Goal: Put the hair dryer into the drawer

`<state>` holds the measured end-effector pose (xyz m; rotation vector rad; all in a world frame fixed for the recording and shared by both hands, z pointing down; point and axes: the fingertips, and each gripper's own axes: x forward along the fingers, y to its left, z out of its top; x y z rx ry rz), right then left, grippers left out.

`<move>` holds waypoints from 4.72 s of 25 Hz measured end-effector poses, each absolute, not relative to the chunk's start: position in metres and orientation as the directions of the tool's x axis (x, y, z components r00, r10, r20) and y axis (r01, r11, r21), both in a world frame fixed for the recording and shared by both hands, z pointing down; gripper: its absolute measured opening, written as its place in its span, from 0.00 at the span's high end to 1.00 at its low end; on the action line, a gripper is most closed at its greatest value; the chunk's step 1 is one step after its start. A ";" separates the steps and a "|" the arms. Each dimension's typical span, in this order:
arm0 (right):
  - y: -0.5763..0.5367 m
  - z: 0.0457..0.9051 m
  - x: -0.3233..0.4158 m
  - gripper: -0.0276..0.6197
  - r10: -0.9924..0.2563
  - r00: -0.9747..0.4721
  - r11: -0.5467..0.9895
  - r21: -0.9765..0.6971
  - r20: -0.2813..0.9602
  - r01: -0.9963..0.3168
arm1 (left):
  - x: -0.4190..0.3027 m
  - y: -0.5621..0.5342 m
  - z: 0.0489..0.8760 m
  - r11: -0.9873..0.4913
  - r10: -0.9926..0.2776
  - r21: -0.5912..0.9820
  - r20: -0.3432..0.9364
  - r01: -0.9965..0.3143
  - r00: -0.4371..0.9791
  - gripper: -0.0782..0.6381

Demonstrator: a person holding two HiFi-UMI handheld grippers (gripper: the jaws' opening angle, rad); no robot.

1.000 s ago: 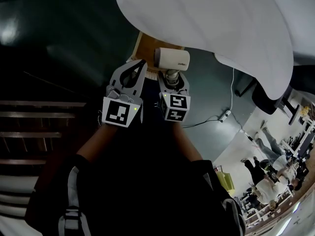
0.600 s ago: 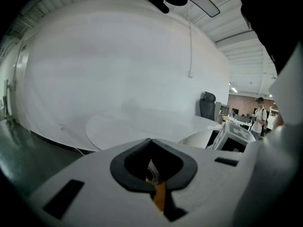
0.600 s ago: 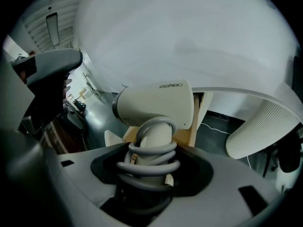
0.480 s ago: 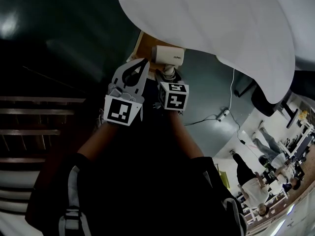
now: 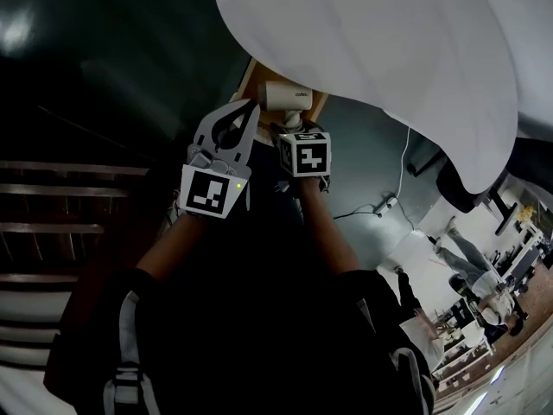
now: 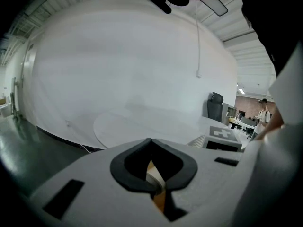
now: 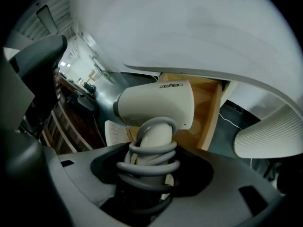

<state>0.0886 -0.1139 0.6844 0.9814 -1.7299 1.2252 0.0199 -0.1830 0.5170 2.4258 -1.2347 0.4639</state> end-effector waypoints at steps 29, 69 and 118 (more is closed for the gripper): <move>-0.137 0.766 0.097 0.53 0.158 -0.211 0.621 -0.263 0.965 -0.738 | 0.013 -0.199 0.550 -0.490 -0.688 0.208 0.505 -0.847 0.522 0.88; -0.125 0.754 0.080 0.38 0.179 -0.344 0.479 -0.387 0.922 -0.788 | 0.008 -0.178 0.554 -0.494 -0.675 0.232 0.505 -0.838 0.538 0.88; -0.165 0.263 0.144 0.92 -0.967 -0.219 0.247 0.256 0.132 -0.935 | 0.040 -0.171 0.259 -0.632 -0.774 -0.009 0.056 -0.775 0.630 0.88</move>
